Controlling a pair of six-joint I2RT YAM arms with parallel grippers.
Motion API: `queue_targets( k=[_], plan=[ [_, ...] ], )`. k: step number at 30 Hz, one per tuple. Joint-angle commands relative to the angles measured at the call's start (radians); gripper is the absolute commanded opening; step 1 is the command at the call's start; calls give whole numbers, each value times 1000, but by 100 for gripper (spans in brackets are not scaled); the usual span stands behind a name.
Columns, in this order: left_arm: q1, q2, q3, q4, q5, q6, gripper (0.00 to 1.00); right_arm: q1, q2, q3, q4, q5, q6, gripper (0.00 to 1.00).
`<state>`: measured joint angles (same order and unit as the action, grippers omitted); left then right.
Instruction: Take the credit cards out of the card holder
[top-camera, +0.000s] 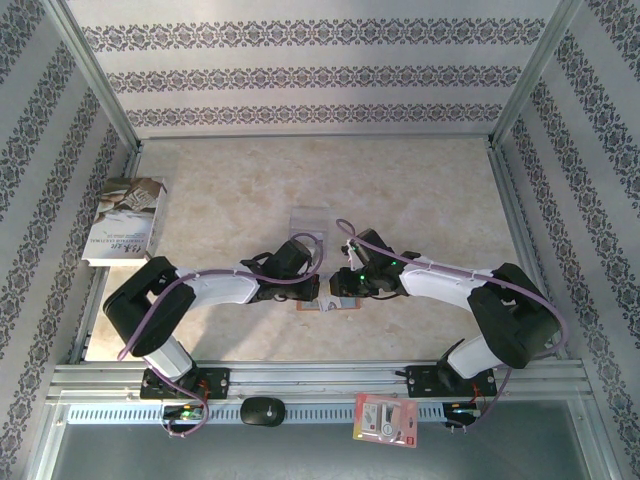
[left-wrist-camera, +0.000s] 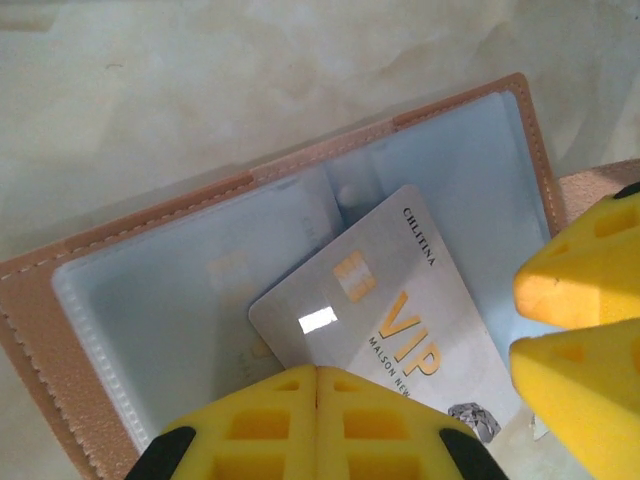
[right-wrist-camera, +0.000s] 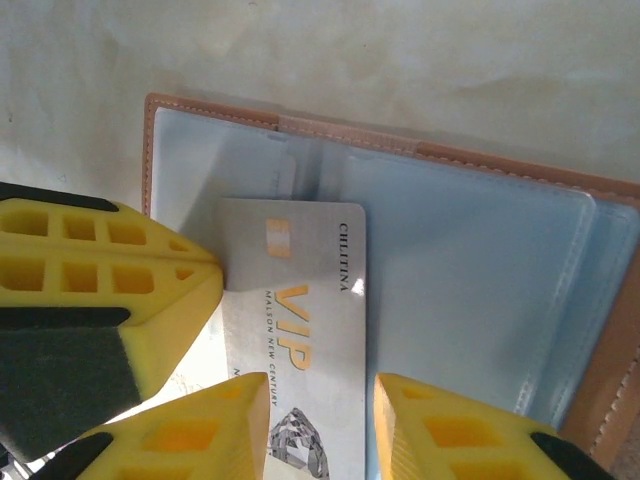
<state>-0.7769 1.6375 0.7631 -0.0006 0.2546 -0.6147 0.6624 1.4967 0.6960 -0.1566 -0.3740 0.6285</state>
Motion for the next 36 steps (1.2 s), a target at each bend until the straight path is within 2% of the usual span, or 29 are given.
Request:
queue_targets(
  k=[1,9,18,26,32,36],
  plan=[
    [8,35,-30,33,-2,-25,0,-14,19,-12,20,-36,1,34],
    [10,61,-54,56,22,-39,0,-18,51,-13,35,-52,20,33],
    [11,76,-51,47,32,-33,0,-40,-16,-30,5,-19,7,34],
    [11,78,-53,48,33,-36,0,-41,-11,-32,-27,32,-2,33],
    [12,82,-50,46,35,-35,0,-42,18,-30,-2,3,-4,32],
    [11,84,-47,47,36,-35,0,-40,23,-30,39,-67,-3,30]
  ],
)
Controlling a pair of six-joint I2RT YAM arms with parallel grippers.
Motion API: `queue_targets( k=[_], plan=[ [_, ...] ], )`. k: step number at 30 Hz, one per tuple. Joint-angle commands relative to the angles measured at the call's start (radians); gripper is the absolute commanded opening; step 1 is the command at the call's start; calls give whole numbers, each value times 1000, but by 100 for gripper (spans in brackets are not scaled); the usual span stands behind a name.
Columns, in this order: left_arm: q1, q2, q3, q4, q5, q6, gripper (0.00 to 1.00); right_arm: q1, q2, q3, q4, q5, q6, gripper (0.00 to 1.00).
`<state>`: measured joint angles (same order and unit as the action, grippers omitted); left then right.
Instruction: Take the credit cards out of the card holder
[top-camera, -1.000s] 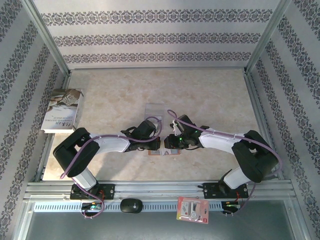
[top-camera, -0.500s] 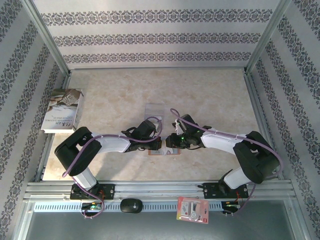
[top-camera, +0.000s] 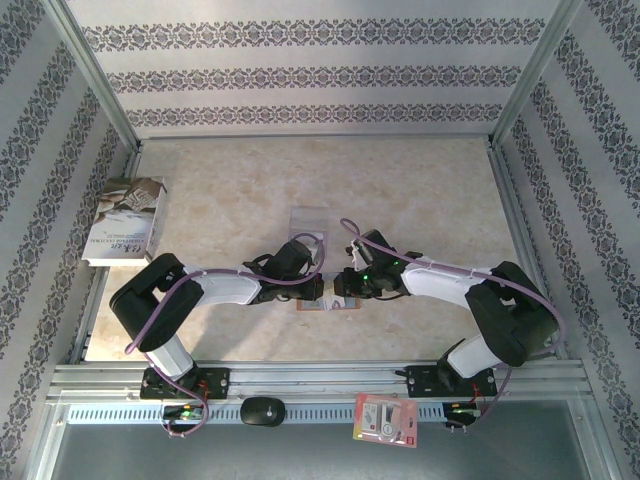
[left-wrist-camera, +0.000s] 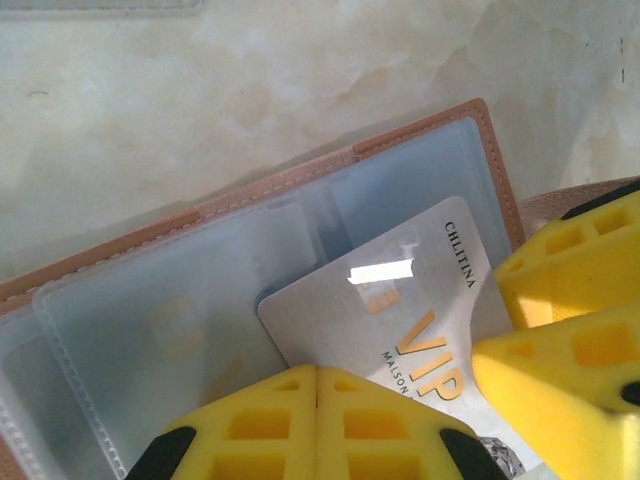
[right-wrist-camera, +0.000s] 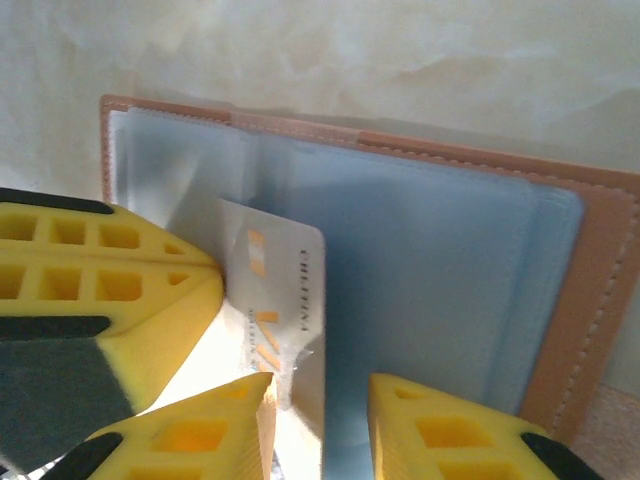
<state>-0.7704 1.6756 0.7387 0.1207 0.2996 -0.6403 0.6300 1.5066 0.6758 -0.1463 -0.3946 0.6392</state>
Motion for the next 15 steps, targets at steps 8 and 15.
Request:
queue_targets(
  k=[8,15],
  plan=[
    [4,34,-21,-78,-10,-6,0,-9,47,-8,76,-109,6,18],
    [29,-116,-32,-108,-26,-7,25,-10,-36,10,3,-46,-48,0]
  ],
)
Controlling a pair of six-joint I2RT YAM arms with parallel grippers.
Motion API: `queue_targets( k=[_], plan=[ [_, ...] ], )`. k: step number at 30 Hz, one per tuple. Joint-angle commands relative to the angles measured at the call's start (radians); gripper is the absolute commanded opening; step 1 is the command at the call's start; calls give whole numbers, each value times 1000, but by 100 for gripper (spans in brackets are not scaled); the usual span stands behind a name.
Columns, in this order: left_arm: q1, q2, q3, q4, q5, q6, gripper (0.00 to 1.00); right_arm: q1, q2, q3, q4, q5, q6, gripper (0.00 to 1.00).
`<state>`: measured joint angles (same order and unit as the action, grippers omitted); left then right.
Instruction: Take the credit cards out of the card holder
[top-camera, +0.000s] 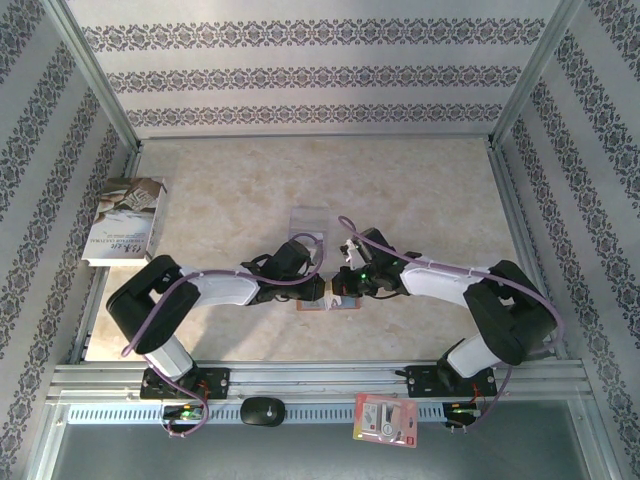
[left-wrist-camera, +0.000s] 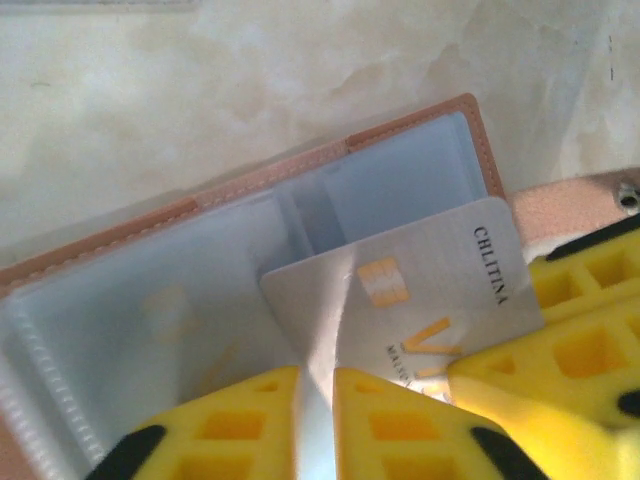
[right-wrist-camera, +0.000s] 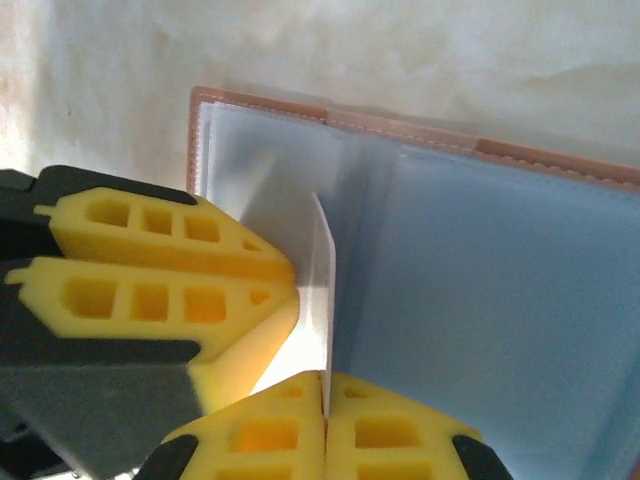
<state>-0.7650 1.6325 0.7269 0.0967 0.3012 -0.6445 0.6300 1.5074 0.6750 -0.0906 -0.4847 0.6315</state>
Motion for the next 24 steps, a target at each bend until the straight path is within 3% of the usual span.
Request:
queue_targets(
  k=[1,8,14,19,24],
  plan=[
    [28,-107,-17,-97,-33,0,30,-10,-54,19,-66,49,-49,0],
    [82,-302,-66,-158,-51,1,53,-6,-144,71,-151,68,-148,0],
    [188,-436,-160,-165,5,-15,76,16,-141,297,-320,121,-403,0],
    [228,-515,-169,-241,4,5,100,15,-16,522,-459,243,-659,0],
    [245,-568,-167,-314,-23,16,100,8,127,715,-581,209,-878,0]
  ],
)
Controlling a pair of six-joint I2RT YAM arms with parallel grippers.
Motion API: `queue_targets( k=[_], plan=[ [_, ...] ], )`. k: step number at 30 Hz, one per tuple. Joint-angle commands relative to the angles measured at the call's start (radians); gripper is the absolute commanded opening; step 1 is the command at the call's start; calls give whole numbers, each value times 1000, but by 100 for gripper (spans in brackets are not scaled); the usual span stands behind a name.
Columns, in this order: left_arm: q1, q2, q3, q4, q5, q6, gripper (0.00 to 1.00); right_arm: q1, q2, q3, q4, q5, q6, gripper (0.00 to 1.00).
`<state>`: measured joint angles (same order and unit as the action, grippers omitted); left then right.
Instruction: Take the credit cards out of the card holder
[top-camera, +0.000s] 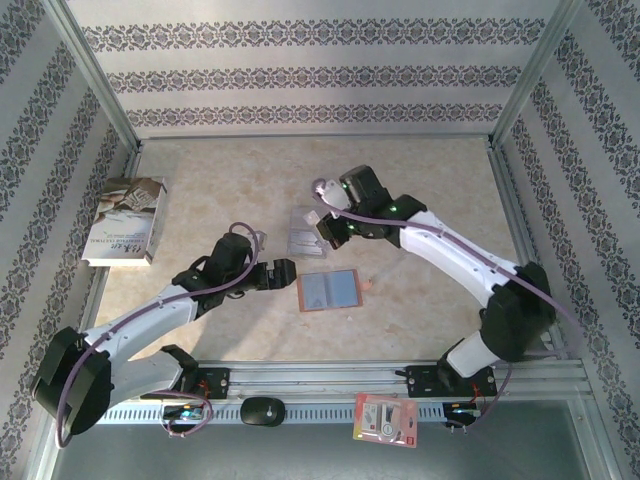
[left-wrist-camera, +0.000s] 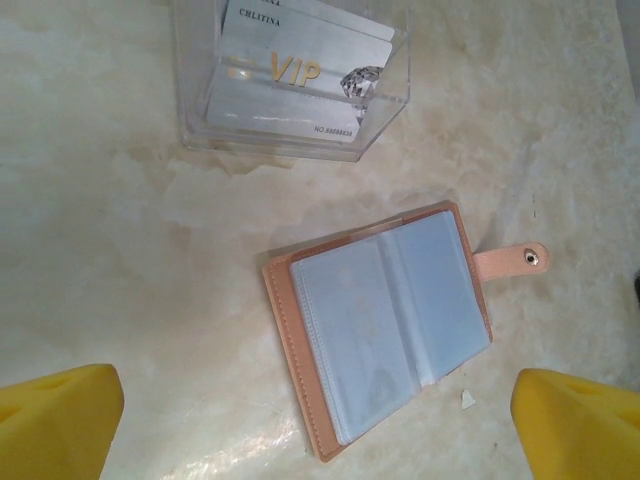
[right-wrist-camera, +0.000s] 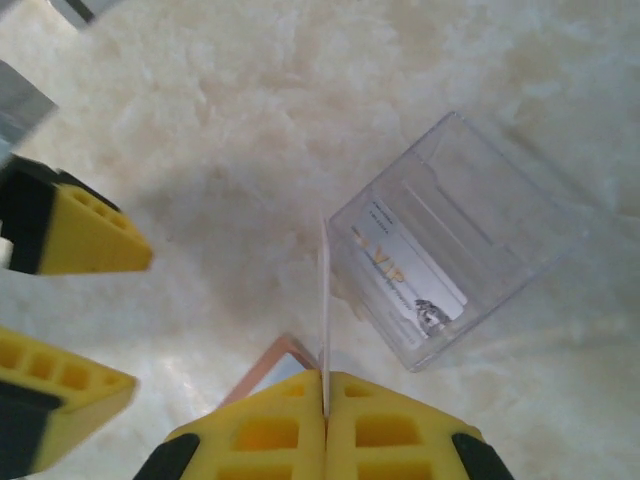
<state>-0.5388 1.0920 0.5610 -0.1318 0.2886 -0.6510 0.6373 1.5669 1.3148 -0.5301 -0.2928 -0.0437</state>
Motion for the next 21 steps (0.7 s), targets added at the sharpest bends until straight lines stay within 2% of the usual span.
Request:
queue_targets(
  k=[1,6,10,15,21],
  plan=[
    [25,-34,-4,-99,-20,24,100,1,100,125,-171,2,-244,0],
    [48,-58,-10,-141,-36,26,100,5,240,317,-302,-82,-420,0],
    [56,-78,-6,-176,-44,33,100,8,352,453,-410,-65,-519,0],
    [62,-87,-8,-204,-43,37,100,9,431,498,-434,5,-586,0],
    [71,-68,-8,-207,-40,43,100,16,461,494,-383,36,-630,0]
  ],
)
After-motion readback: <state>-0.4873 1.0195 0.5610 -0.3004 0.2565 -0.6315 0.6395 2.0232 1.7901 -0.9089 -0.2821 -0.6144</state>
